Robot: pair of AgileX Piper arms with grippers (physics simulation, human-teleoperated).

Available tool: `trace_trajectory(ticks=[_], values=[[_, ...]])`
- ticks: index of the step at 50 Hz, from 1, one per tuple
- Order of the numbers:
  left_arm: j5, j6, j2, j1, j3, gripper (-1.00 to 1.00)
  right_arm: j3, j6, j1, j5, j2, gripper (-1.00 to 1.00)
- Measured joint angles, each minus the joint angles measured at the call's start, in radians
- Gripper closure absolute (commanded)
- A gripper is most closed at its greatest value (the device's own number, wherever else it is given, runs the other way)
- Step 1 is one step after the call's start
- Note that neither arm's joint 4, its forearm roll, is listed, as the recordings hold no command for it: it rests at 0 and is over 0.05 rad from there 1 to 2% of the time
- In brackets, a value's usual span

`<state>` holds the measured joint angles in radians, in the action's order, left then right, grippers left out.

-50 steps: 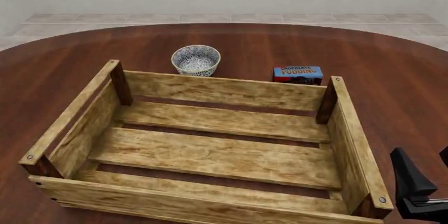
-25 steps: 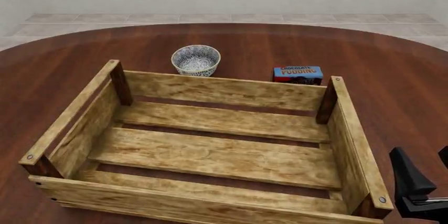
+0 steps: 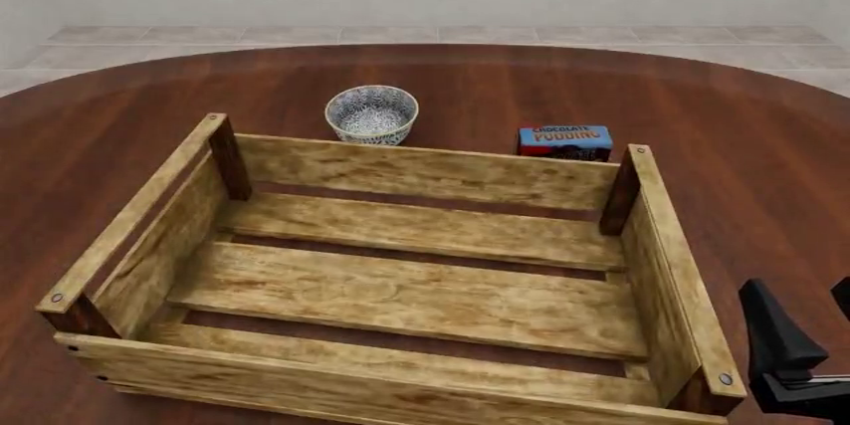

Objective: Pick up the salad dressing and put it in the tray.

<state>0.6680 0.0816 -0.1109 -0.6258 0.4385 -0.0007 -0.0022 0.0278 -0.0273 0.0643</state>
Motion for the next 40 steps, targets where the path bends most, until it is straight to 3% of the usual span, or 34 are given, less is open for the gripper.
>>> trace_trajectory(ticks=[40], values=[[-0.132, 0.039, -0.072, -0.065, -0.122, -1.0, 0.0, -0.004, -0.002, 0.0, 0.003, -1.0]])
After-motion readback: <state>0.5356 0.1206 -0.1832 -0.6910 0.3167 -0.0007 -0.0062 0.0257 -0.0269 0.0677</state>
